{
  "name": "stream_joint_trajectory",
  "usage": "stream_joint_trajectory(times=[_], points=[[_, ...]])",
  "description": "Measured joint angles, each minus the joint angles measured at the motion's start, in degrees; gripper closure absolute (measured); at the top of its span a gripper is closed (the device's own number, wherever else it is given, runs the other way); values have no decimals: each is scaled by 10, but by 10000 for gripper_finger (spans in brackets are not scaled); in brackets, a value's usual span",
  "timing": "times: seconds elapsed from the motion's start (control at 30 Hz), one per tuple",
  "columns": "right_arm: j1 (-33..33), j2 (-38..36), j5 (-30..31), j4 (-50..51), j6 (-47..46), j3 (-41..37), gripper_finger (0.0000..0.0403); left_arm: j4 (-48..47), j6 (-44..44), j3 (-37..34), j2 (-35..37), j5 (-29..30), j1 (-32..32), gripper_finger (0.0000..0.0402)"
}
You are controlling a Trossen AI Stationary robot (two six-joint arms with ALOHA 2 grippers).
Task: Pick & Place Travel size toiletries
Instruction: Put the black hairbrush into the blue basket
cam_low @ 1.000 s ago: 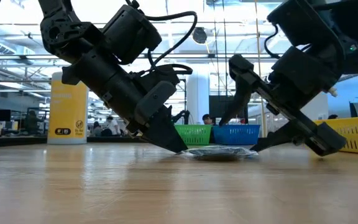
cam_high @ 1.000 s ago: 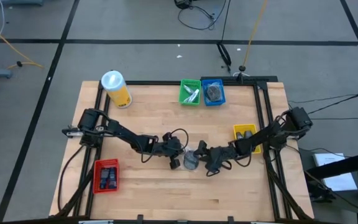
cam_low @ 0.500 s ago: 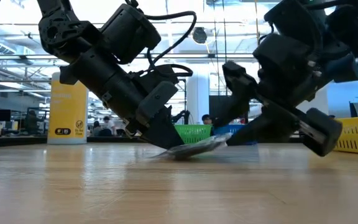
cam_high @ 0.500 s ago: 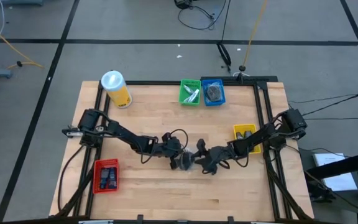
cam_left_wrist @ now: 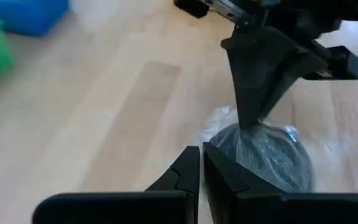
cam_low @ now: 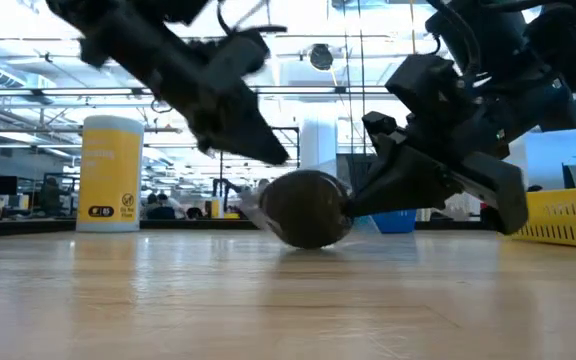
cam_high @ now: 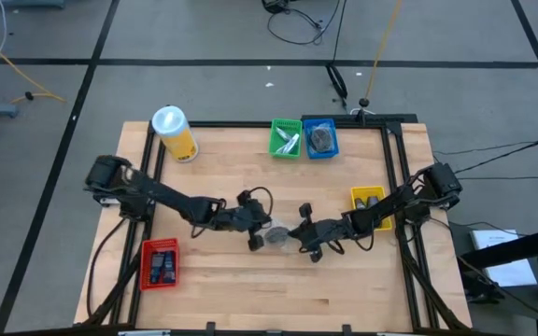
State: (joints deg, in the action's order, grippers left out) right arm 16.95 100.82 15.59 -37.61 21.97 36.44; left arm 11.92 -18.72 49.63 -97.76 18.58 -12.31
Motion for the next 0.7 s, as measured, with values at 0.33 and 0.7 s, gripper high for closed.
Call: stream_joint_trajectory(times=[0.33,0.7], points=[[-37,-97,27,-93,-133,-107,402,-202,-61,0,89,265,-121,382],[-171,-391,88,-21,-313,-215,402,-207,-69,0,61,314,-134,382]])
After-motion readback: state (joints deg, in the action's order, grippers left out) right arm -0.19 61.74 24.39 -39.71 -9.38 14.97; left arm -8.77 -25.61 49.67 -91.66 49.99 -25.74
